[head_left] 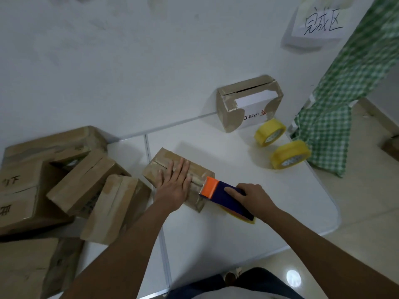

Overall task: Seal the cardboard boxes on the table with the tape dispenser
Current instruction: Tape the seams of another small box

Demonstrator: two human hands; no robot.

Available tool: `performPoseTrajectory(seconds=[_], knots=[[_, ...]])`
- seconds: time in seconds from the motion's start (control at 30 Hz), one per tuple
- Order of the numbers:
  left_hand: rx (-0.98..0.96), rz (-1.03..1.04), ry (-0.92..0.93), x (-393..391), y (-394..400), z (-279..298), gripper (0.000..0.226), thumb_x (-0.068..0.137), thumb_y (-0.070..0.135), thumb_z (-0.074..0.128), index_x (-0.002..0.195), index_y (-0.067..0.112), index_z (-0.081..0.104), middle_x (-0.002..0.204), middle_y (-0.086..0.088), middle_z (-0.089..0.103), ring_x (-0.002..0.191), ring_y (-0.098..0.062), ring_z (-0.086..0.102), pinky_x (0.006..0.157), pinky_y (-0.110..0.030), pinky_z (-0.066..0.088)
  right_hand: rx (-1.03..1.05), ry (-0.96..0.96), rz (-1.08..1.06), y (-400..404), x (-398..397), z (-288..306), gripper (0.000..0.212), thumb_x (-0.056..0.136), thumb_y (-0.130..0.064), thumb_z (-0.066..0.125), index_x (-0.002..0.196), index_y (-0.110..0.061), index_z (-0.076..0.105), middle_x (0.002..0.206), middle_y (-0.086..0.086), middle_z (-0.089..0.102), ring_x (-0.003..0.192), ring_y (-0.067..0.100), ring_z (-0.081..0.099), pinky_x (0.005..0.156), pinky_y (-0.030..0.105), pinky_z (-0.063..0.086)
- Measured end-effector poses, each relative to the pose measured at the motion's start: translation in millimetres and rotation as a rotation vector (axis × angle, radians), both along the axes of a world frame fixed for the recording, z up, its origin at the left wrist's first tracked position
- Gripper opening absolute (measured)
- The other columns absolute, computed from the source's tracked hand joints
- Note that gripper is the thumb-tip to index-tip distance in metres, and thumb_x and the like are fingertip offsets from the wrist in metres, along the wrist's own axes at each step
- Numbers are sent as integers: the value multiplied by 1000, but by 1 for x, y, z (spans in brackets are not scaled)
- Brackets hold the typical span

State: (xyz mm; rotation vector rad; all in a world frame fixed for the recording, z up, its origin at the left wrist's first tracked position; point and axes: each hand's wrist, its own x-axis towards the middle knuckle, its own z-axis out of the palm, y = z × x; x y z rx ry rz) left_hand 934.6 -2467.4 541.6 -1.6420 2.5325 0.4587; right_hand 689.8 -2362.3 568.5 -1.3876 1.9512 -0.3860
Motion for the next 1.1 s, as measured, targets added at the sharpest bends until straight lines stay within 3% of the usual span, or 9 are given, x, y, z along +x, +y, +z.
performPoseTrajectory(seconds=[0.13, 0.33, 0.47, 0.53, 0.63, 0.83, 0.97, 1.1], knots=[[-44, -23, -17, 0, -2, -4, 56, 103, 48, 5, 154, 37, -17, 159, 18, -23, 149, -14, -19, 121, -48, -8, 56, 20, -59, 37, -24, -5, 55, 91, -61, 48, 77, -10, 64, 66, 3, 64, 61, 16, 61, 55, 23, 40], [-89, -74, -72, -6, 0, 4, 57, 106, 40, 11, 155, 25, -16, 164, 6, -18, 151, -22, -15, 121, -47, -5, 104, 49, -85, 42, -17, -6, 55, 92, -58, 50, 86, -6, 66, 77, 9, 67, 71, 22, 63, 64, 32, 46], [10, -165, -26, -27, -1, 11, 66, 104, 25, 30, 157, 18, -9, 165, 0, -15, 152, -19, -14, 122, -50, 0, 110, 89, -129, 43, -6, -13, 56, 91, -60, 50, 83, -7, 66, 75, 7, 66, 70, 20, 62, 62, 28, 43], [57, -136, 35, -36, 5, 9, 65, 105, 41, 25, 157, 22, -10, 164, 0, -20, 151, -19, -17, 120, -54, -6, 110, 101, -146, 43, 0, -17, 57, 91, -61, 49, 84, -6, 66, 76, 9, 66, 71, 21, 62, 63, 29, 44], [29, -92, 21, -41, 17, 6, 82, 94, 70, 11, 154, 23, -17, 160, 1, -29, 148, -21, -27, 113, -52, -20, 133, 106, -142, 38, 8, -17, 58, 92, -61, 48, 86, -6, 65, 79, 9, 67, 73, 21, 62, 65, 31, 46], [-80, -117, -73, -40, 20, -2, 86, 95, 69, 12, 156, 16, -15, 163, -7, -23, 149, -28, -22, 118, -60, -7, 139, -1, -114, 52, -5, -15, 36, 94, -57, 48, 88, -23, 60, 78, -9, 62, 72, 7, 60, 59, 20, 38], [-62, -125, -89, -41, 18, -4, 89, 88, 74, 1, 155, 17, -20, 162, -5, -27, 148, -26, -26, 117, -60, -10, 86, -18, -92, 62, -23, -12, 38, 92, -60, 49, 89, -24, 61, 79, -9, 65, 71, 6, 62, 65, 24, 48], [-98, -122, -104, -41, 19, -2, 93, 84, 75, -5, 156, 17, -14, 164, -5, -21, 150, -26, -19, 118, -60, -5, 117, 5, -79, 77, -46, -14, 41, 92, -61, 48, 89, -22, 62, 80, -6, 65, 72, 8, 62, 68, 26, 48]])
